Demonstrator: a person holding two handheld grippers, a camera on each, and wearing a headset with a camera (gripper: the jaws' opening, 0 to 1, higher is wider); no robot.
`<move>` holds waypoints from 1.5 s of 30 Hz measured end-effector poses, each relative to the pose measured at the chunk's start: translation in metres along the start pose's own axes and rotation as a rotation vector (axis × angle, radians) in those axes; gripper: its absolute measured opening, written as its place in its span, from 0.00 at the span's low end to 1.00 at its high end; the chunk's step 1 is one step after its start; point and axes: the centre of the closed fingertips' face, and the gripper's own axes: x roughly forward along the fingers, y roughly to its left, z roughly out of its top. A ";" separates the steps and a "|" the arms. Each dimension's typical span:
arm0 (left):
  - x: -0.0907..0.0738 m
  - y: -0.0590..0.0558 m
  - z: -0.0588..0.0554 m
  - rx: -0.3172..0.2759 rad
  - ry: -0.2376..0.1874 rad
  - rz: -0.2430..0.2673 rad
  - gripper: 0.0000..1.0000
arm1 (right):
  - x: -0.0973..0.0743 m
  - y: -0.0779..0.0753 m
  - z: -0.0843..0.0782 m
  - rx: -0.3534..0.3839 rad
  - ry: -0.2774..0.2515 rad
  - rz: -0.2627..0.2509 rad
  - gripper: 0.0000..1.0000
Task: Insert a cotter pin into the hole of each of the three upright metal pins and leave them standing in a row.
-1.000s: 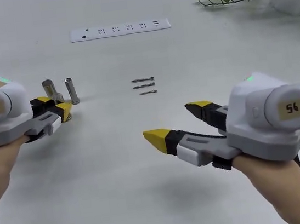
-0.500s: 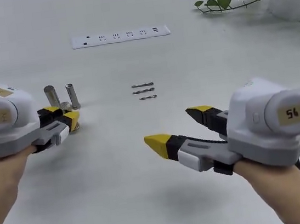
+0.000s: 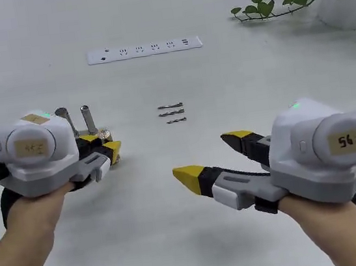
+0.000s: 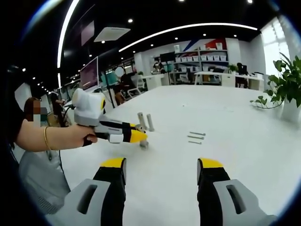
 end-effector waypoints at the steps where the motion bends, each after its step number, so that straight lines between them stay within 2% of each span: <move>1: 0.001 -0.002 0.000 0.000 -0.002 -0.002 0.10 | -0.001 -0.001 0.000 0.000 -0.001 -0.001 0.57; 7: 0.007 -0.015 -0.001 0.021 0.002 -0.015 0.10 | -0.004 -0.004 -0.001 0.004 0.001 -0.008 0.57; 21: 0.017 -0.026 -0.007 0.042 0.006 -0.009 0.10 | -0.008 -0.011 -0.009 0.008 0.034 -0.007 0.53; 30: 0.017 -0.026 -0.007 0.059 -0.003 -0.007 0.10 | -0.009 -0.014 -0.012 0.018 0.038 -0.011 0.51; 39: 0.016 -0.026 -0.007 0.082 -0.010 0.017 0.11 | -0.006 -0.012 -0.014 0.029 0.045 -0.002 0.51; 41: 0.017 -0.026 -0.007 0.106 -0.008 0.026 0.11 | -0.006 -0.013 -0.014 0.029 0.046 -0.001 0.51; 45: 0.018 -0.028 -0.009 0.104 0.002 0.014 0.17 | -0.005 -0.015 -0.011 0.027 0.046 0.005 0.49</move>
